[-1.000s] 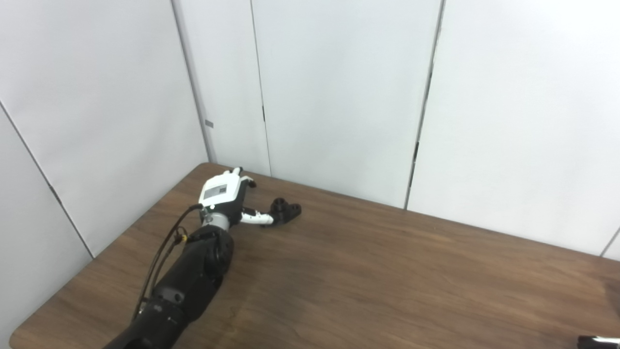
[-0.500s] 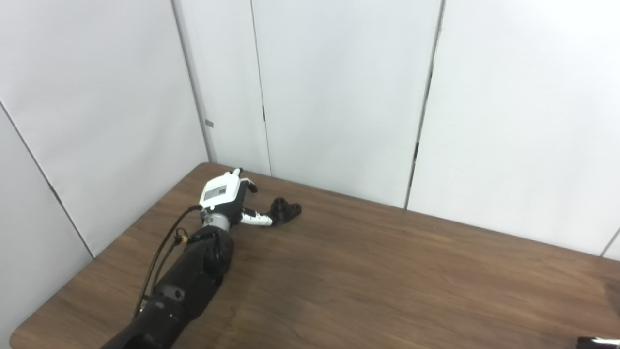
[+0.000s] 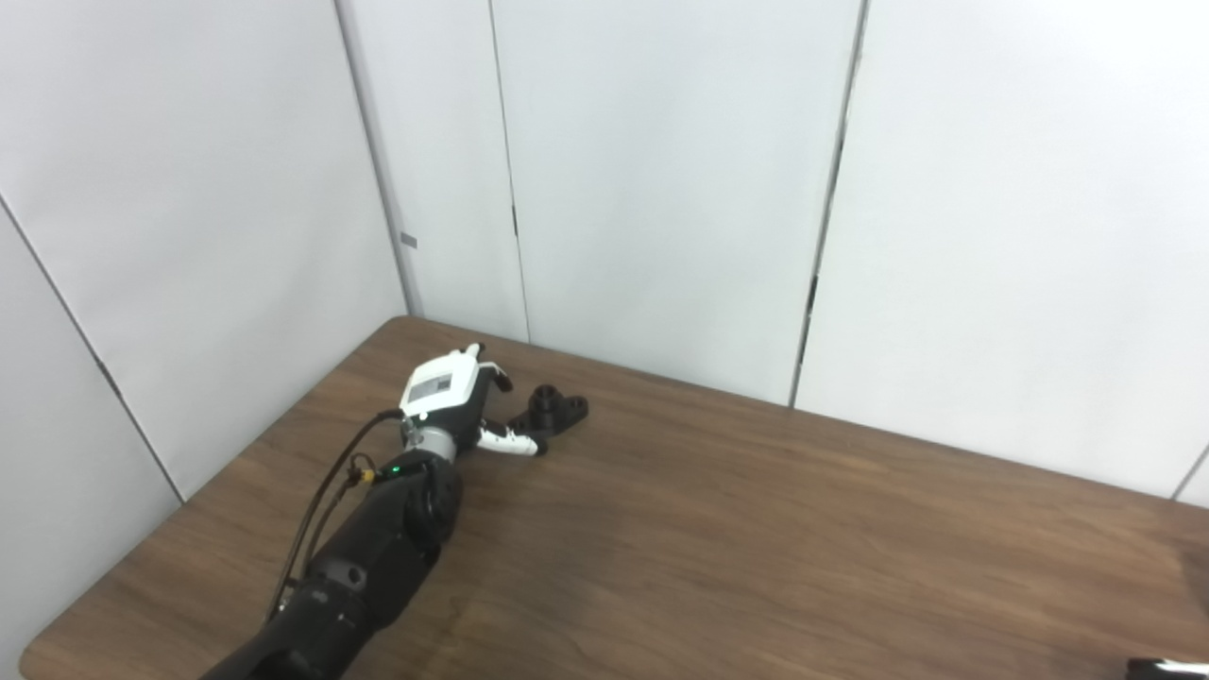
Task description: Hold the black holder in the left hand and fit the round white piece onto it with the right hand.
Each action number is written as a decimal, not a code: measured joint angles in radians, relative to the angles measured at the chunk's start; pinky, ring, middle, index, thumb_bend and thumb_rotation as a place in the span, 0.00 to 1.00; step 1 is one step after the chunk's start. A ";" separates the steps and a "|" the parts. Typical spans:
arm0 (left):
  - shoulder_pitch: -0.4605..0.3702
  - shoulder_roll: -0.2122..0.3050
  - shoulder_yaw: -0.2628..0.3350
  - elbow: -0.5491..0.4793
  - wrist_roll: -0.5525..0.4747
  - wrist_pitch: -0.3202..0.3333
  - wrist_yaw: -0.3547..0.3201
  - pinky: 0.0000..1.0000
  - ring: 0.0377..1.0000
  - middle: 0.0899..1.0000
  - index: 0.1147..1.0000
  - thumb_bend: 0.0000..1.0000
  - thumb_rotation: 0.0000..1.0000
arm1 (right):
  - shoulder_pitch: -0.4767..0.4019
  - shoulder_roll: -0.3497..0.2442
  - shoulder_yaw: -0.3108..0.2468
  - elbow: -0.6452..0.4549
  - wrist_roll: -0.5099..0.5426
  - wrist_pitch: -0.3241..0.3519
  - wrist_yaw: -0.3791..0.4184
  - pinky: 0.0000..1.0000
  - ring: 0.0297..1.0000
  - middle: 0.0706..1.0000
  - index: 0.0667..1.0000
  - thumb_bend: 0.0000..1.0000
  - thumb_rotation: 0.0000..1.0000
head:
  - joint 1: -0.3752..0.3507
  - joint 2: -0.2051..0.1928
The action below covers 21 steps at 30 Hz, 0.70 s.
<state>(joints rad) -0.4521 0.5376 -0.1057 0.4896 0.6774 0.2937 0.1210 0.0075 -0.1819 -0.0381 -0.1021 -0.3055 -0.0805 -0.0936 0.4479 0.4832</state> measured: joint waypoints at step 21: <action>-0.076 -0.019 -0.033 0.166 -0.051 -0.039 0.074 1.00 1.00 1.00 0.69 0.97 0.36 | 0.018 0.003 0.003 -0.065 -0.045 0.019 0.001 0.39 0.51 0.60 0.46 0.49 0.13 | -0.020 0.021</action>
<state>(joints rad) -0.5286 0.5187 -0.1386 0.6556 0.6263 0.2545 0.1953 0.0254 -0.1790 -0.0347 -0.1673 -0.3510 -0.0615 -0.0925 0.4280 0.5046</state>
